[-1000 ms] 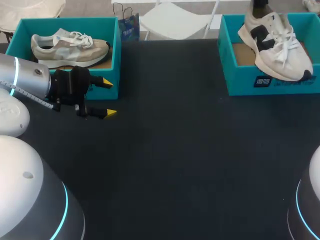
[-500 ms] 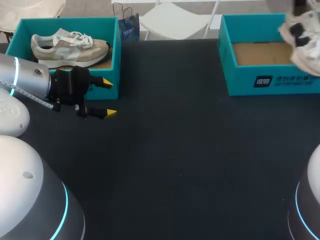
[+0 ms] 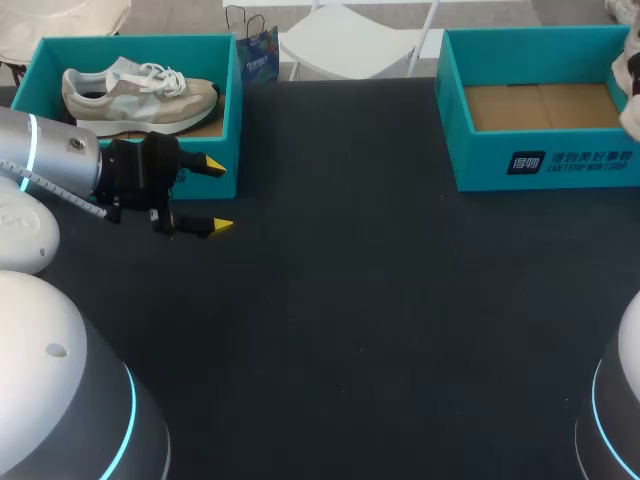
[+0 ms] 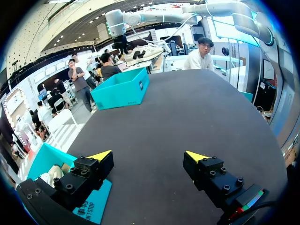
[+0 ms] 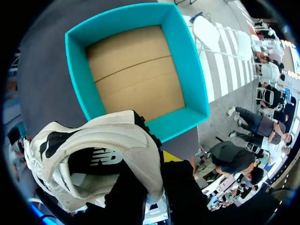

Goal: Take the shoe out of the shoebox, open the shoe tongue, remove and reinsert the insole, then place the shoe into the shoebox

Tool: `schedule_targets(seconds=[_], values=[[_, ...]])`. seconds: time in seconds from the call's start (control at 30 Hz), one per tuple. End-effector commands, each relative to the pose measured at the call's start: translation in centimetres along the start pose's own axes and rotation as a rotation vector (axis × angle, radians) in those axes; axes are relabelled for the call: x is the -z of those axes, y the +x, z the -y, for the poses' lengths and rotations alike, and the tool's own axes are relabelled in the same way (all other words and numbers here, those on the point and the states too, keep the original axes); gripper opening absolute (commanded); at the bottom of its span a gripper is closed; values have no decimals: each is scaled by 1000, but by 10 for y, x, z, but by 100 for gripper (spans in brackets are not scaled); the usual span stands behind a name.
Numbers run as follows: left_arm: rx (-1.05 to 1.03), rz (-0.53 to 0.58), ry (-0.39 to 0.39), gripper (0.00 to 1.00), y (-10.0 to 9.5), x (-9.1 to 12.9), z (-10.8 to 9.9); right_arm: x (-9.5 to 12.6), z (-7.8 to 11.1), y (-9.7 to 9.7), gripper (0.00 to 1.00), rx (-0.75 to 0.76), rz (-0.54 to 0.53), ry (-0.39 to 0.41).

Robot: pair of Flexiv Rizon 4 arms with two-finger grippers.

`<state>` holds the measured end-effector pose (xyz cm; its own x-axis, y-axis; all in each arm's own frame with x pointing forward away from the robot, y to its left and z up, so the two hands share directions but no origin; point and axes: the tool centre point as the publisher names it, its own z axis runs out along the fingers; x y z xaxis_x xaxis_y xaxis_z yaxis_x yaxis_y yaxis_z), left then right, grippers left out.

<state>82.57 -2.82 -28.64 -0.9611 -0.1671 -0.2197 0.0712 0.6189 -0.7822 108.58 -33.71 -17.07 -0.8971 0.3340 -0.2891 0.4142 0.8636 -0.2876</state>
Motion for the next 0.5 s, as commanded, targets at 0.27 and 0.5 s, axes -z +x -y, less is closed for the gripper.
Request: schedule_targets(seconds=[0.27, 0.5], values=[[-1, -1, -3, 100, 0, 0, 0, 11, 18, 8, 0, -923, -98, 121], [-1, -1, -3, 100, 0, 0, 0, 8, 29, 11, 0, -1227, -169, 114]])
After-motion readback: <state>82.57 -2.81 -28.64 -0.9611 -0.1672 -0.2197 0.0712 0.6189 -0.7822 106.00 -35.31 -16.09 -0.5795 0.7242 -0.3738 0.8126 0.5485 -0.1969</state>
